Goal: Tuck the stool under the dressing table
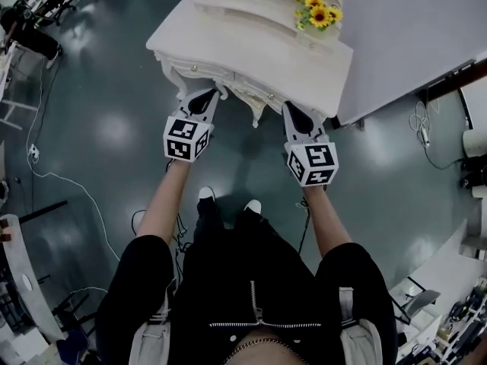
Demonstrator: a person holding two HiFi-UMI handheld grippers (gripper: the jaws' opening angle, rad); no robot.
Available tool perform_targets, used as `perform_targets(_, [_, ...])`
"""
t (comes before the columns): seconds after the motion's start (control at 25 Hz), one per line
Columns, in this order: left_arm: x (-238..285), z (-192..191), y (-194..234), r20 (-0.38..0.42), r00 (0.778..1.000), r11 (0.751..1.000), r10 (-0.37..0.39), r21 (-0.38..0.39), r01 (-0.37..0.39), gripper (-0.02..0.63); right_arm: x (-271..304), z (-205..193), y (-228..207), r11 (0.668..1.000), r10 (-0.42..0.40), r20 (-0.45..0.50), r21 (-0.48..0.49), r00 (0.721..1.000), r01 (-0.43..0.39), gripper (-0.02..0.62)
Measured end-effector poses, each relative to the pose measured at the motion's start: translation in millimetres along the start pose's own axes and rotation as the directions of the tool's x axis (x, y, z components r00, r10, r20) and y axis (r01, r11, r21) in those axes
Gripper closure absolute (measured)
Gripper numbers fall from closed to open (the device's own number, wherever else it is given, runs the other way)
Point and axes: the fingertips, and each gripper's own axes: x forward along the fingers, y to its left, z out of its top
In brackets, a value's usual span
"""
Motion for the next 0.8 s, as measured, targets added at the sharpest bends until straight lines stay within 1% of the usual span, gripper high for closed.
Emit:
perform_targets(0.12, [-10.4, 14.5, 3.5, 0.037, 0.999, 0.999, -0.013, -0.051, 0.015, 0.584, -3.1, 12.4, 2.0, 1.000, -0.031, 0.012, -0.006, 0.999, 0.031, 0.592])
perform_targets(0.2, [-16.9, 22.3, 9.9, 0.048, 0.999, 0.998, -0.018, -0.060, 0.021, 0.584, -2.0, 20.0, 5.6, 0.999, -0.050, 0.021, -0.007, 0.999, 0.050, 0.593])
perform_targets(0.48, [-39.0, 44.0, 34.0, 0.077, 0.996, 0.999, -0.045, -0.007, 0.046, 0.584, 1.3, 36.2, 25.3, 0.993, -0.120, 0.059, 0.008, 0.991, 0.119, 0.594])
perform_targets(0.64, [-43.4, 42.9, 40.9, 0.074, 0.994, 0.997, -0.080, 0.001, 0.081, 0.584, 4.8, 37.1, 32.9, 0.988, -0.154, 0.068, 0.014, 0.986, 0.153, 0.594])
perform_targets(0.8, [-47.2, 35.5, 46.0, 0.063, 0.993, 0.995, -0.095, 0.013, 0.094, 0.584, 7.7, 31.3, 42.1, 0.986, -0.166, 0.064, 0.015, 0.984, 0.165, 0.594])
